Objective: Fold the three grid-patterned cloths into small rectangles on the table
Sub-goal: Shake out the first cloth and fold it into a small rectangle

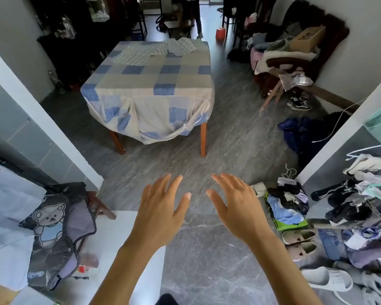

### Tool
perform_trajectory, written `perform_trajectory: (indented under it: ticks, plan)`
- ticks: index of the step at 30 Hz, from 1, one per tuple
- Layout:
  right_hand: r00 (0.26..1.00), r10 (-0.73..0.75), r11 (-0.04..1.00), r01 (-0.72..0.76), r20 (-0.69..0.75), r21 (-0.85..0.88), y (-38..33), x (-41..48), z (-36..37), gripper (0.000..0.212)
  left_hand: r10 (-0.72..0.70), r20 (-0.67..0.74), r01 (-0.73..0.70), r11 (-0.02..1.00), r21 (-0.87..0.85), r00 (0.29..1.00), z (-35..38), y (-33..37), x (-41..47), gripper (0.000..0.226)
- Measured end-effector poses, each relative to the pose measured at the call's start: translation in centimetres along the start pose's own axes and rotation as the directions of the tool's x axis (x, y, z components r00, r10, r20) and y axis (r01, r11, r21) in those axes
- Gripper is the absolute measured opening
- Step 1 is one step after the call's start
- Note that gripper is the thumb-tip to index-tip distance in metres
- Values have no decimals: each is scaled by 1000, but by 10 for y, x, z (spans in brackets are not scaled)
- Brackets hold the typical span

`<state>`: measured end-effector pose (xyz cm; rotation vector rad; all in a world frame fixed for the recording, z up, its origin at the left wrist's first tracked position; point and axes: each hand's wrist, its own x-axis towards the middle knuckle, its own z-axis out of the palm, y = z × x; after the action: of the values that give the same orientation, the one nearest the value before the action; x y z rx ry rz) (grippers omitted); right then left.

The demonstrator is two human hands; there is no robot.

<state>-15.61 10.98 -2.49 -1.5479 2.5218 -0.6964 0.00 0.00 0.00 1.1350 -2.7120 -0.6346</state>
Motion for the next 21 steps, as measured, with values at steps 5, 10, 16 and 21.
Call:
perform_trajectory:
  ticks: [5,10,16,21]
  plan:
    - [1000,21,1000,-21,-7,-20,8,41,1,59,3,-30,-4,999,-44,1000,-3,-8,43,69]
    - [1000,-4,999,2,-31,-52,3,112,2,62,67,-108,-77,993,-91,992,-19,-23,114,64]
    - [1000,12,993,-14,-22,-119,-9,207,2,65,149,-190,-174,977,-124,970,-38,-51,215,68]
    - [998,35,993,-41,-52,-115,-14,286,1,64,219,-220,-249,961,-119,950,-50,-67,295,63]
